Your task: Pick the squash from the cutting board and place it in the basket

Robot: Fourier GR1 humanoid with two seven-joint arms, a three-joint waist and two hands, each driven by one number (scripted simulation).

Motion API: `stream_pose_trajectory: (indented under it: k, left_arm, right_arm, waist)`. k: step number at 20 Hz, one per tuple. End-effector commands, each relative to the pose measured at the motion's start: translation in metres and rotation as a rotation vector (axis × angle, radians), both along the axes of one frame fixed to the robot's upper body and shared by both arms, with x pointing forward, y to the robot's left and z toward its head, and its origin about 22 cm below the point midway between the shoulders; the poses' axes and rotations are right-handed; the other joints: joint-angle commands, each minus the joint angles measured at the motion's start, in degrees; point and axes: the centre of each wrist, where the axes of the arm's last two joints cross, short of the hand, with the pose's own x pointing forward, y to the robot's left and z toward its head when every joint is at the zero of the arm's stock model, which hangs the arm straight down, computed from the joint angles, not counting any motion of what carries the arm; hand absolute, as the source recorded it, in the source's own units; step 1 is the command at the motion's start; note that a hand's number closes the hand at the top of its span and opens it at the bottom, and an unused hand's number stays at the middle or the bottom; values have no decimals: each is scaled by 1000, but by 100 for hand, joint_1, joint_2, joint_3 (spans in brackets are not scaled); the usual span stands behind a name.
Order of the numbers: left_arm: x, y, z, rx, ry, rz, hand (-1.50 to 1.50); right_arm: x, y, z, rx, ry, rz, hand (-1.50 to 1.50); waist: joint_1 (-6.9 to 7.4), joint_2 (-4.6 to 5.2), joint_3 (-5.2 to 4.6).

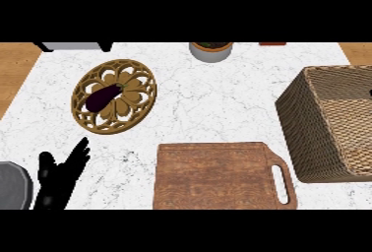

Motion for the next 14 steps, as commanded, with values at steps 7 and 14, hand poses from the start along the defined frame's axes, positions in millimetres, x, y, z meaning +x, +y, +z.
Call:
stream_pose_trajectory:
  k: [7,14]
  left_arm:
    - [-10,5,-17,-8,62,5,0]
    - [-5,-14,-9,4,66,13,0]
  right_arm:
    - [22,-79,-59,109,-7,21,150]
    - [12,-89,-72,-136,130,-116,150]
  waist:
    - [22,31,-42]
    - [25,30,-43]
